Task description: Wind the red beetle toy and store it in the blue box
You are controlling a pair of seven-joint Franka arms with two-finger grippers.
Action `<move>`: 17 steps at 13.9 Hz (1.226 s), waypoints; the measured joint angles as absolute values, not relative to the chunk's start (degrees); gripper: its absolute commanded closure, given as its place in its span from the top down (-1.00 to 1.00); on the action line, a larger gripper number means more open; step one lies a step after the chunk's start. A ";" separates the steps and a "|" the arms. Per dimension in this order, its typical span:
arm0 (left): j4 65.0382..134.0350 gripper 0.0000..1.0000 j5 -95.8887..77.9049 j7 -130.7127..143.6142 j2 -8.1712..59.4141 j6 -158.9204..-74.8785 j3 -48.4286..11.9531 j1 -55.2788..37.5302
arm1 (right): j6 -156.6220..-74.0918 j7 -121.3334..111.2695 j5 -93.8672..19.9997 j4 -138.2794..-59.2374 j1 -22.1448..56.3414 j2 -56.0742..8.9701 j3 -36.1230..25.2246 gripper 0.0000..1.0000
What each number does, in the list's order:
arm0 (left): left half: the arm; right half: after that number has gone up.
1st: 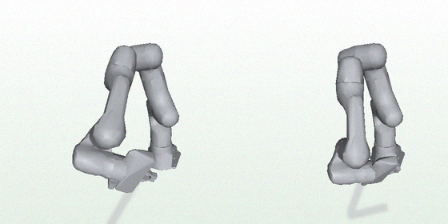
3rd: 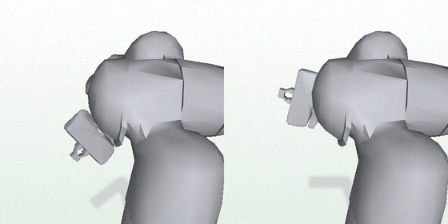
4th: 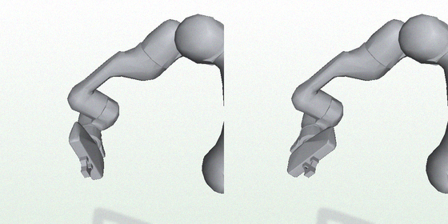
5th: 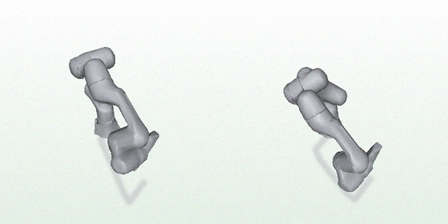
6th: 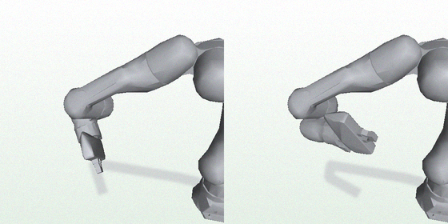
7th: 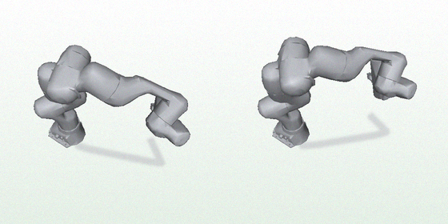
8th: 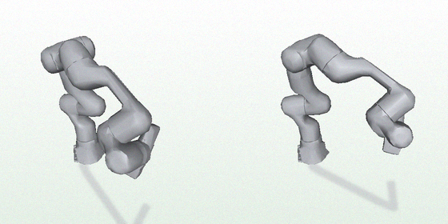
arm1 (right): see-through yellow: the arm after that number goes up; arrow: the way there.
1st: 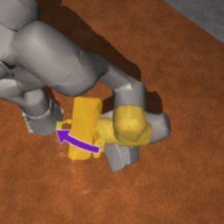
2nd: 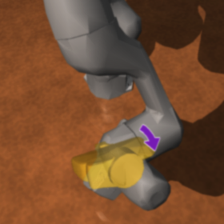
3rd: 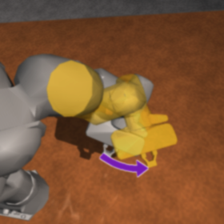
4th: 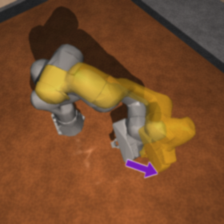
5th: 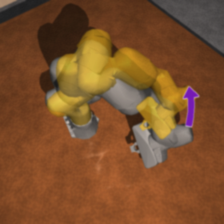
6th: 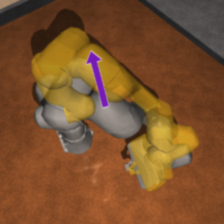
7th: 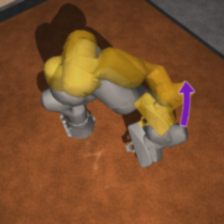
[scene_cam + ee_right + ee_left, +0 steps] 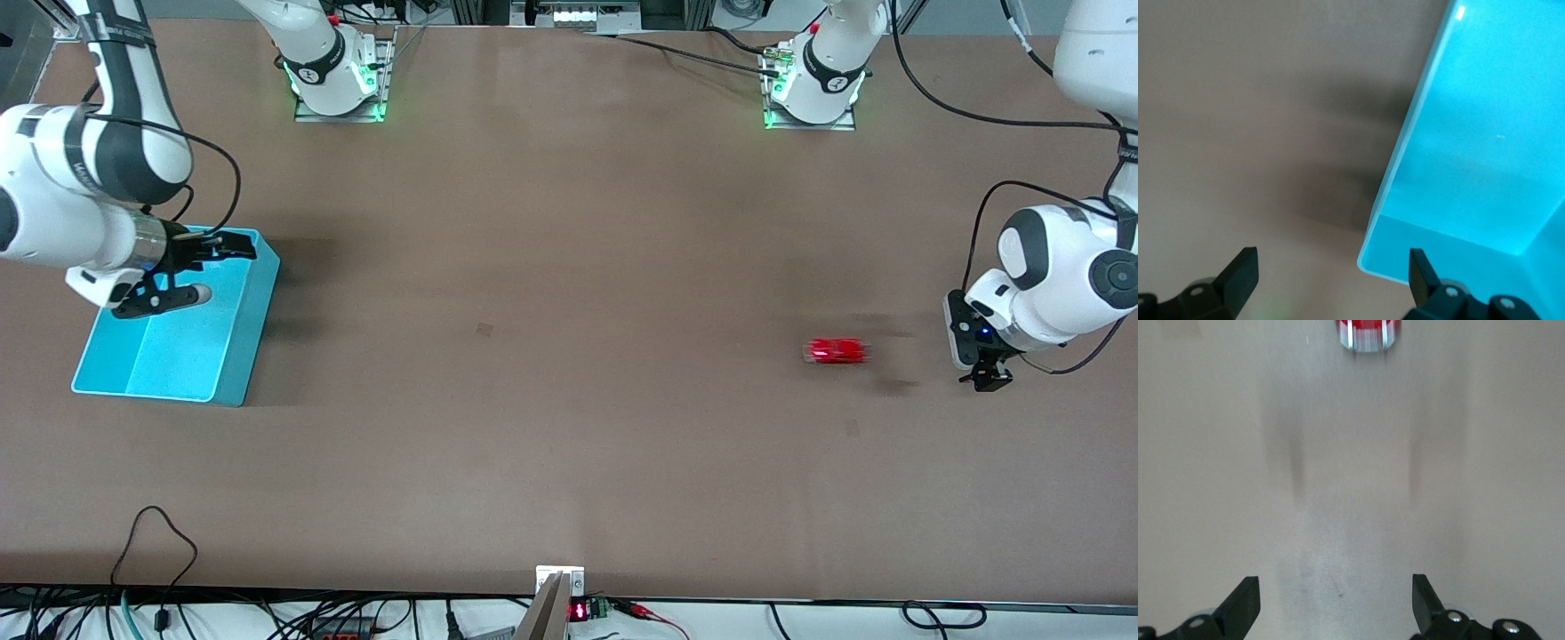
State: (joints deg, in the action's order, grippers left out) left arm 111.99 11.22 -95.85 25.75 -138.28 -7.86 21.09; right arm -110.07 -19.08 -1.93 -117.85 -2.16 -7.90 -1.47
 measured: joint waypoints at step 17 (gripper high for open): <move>91.12 1.00 7.81 -58.77 14.77 -94.07 -19.77 21.01 | -127.61 -43.36 3.50 -125.19 0.64 -9.73 -1.34 1.00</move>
State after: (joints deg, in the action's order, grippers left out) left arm 91.12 7.81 -58.77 14.77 -94.07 -19.77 21.01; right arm -127.61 -43.36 3.50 -125.19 0.64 -9.73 -1.34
